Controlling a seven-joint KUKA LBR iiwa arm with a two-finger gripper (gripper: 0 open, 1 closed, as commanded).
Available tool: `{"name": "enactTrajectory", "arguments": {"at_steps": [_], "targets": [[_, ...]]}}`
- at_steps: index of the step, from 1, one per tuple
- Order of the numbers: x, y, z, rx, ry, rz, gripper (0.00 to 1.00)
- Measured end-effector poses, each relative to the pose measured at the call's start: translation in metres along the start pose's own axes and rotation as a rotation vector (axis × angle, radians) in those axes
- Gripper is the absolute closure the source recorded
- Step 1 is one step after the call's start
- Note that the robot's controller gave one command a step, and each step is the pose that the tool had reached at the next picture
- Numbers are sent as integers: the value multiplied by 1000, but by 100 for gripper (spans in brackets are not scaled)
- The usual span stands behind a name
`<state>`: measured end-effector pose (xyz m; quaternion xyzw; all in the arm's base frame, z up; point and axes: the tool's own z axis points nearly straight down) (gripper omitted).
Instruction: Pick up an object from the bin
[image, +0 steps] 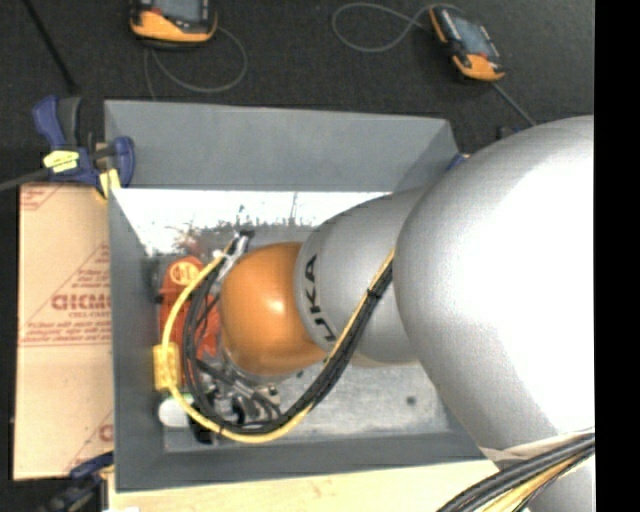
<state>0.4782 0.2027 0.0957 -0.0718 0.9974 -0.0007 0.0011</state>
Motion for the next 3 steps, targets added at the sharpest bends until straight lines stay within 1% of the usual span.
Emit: {"name": "enactTrajectory", "arguments": {"at_steps": [2, 3], "targets": [[0, 0, -19, 0, 2, 1, 100], [1, -1, -33, 1, 8, 2, 100]]}}
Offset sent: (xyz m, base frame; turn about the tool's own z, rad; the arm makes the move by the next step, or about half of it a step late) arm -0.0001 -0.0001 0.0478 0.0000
